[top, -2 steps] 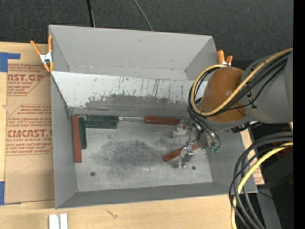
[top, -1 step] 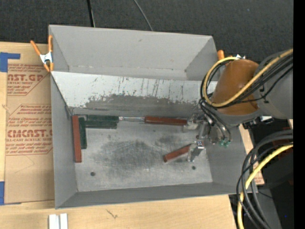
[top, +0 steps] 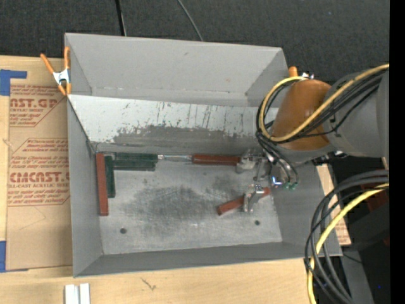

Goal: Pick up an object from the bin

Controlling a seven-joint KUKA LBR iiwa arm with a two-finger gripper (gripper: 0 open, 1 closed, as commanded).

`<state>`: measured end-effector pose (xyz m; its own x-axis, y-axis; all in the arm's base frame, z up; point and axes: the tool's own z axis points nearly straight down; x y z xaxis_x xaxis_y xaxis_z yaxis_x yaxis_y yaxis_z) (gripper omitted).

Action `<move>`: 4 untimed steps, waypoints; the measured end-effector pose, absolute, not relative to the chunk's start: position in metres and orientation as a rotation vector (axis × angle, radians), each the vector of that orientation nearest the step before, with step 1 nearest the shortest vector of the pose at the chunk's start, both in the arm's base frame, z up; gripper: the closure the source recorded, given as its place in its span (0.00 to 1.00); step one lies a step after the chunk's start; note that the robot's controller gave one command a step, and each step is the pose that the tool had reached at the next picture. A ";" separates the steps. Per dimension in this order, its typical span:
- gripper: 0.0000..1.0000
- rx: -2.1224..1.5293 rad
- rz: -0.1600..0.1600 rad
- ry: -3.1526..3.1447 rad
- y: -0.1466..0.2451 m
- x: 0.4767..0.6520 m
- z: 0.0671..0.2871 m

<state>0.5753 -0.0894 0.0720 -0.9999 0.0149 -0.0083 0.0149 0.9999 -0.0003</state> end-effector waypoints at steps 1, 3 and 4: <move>1.00 0.216 -0.004 3.122 -0.067 0.562 0.077; 1.00 0.216 -0.002 3.129 -0.066 0.561 0.083; 1.00 0.217 0.001 3.142 -0.066 0.558 0.106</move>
Offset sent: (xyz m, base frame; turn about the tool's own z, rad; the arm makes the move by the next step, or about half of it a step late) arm 0.0000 0.0000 0.0000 0.0000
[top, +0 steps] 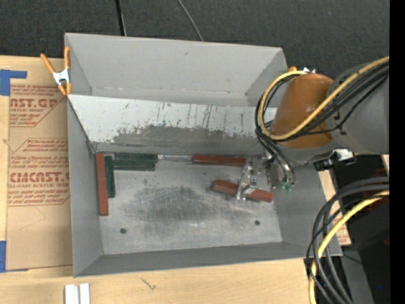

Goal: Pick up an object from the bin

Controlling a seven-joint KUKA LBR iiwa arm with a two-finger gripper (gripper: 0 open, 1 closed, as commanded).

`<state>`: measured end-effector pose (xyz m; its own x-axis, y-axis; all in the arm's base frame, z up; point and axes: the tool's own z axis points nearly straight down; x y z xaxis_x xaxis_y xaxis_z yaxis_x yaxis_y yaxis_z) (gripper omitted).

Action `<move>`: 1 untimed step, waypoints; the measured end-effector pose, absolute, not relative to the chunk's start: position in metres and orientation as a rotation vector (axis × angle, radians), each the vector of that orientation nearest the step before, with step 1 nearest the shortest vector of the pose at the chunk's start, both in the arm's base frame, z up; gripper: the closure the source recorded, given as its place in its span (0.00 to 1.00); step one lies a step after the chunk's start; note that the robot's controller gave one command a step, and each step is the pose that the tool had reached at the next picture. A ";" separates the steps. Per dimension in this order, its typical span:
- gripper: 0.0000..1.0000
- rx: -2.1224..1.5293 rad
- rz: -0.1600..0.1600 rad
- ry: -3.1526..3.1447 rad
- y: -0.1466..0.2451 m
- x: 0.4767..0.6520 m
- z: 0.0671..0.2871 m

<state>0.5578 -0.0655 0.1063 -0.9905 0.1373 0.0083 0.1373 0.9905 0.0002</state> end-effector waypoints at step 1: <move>1.00 -0.216 -0.001 -3.133 -0.066 0.560 0.136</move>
Offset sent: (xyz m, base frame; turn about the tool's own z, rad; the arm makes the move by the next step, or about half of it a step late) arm -0.0001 0.0002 0.0608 0.0000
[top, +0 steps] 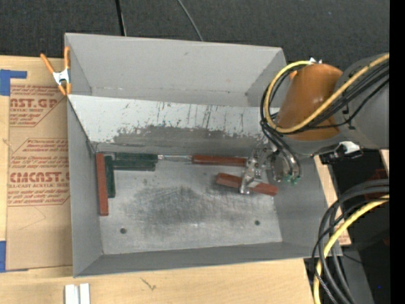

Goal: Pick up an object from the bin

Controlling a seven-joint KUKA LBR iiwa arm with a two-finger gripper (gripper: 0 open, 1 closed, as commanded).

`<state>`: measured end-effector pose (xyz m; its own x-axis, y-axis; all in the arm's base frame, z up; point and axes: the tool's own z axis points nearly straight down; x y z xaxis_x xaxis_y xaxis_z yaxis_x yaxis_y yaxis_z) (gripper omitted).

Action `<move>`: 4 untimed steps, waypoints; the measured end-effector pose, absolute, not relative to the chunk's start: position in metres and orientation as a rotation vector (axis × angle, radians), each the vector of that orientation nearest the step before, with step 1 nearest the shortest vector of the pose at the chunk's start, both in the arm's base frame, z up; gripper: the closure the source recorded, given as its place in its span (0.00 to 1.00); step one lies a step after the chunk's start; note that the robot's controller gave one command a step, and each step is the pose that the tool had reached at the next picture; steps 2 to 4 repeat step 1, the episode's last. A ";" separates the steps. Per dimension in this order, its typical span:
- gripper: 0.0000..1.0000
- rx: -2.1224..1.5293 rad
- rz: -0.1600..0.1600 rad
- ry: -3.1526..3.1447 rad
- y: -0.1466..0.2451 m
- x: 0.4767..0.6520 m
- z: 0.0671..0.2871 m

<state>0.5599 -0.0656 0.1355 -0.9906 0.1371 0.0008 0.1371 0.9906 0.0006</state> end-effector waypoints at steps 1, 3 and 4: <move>1.00 -0.216 -0.001 -3.139 -0.065 0.560 0.152; 1.00 -0.216 -0.001 -3.139 -0.065 0.560 0.152; 1.00 -0.216 -0.001 -3.139 -0.065 0.560 0.152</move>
Offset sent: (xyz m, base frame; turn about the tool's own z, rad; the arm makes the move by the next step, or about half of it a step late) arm 0.0000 -0.0001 0.0270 0.0000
